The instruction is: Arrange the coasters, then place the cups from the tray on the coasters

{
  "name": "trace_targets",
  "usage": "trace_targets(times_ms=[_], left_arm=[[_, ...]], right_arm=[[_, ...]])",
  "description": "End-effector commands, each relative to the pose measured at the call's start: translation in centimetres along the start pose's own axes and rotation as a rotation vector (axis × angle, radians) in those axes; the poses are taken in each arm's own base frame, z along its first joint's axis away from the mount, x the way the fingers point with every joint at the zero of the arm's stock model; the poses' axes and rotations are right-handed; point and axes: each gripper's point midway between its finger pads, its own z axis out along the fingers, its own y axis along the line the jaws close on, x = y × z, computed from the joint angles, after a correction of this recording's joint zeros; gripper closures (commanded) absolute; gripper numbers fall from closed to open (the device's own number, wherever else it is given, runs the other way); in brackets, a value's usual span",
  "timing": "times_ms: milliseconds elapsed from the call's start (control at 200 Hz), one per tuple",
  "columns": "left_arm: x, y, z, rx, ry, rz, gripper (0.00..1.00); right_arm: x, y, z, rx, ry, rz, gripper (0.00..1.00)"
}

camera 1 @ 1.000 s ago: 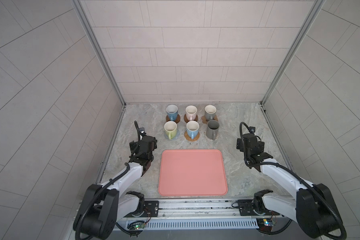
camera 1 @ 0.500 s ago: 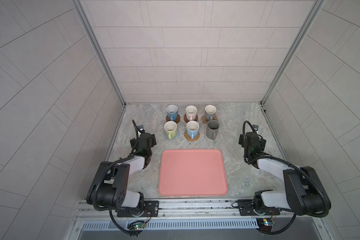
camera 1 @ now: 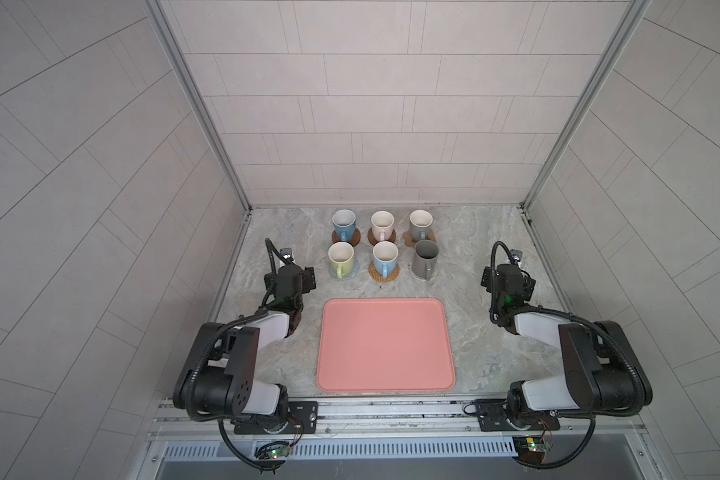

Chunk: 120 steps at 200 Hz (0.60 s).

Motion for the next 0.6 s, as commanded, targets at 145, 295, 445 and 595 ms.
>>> trace_targets(times_ms=[145, 295, 445, 595], left_arm=[[-0.9, -0.1, -0.3, 0.018, -0.044, 0.008, 0.0], [-0.9, 0.1, -0.6, 0.014, -0.059, -0.001, 0.0], [-0.8, -0.3, -0.9, 0.049, -0.062, -0.004, 0.0], [-0.9, -0.5, -1.0, 0.06, -0.066, -0.004, 0.0]], right_arm=[[-0.6, 0.6, -0.2, -0.047, -0.042, 0.0, 0.0], [-0.6, 1.4, -0.2, -0.09, -0.045, -0.021, 0.01], [-0.2, 3.0, -0.2, -0.166, -0.054, -0.061, 0.0], [0.7, 3.7, 0.3, -0.182, -0.044, -0.085, 0.0]])
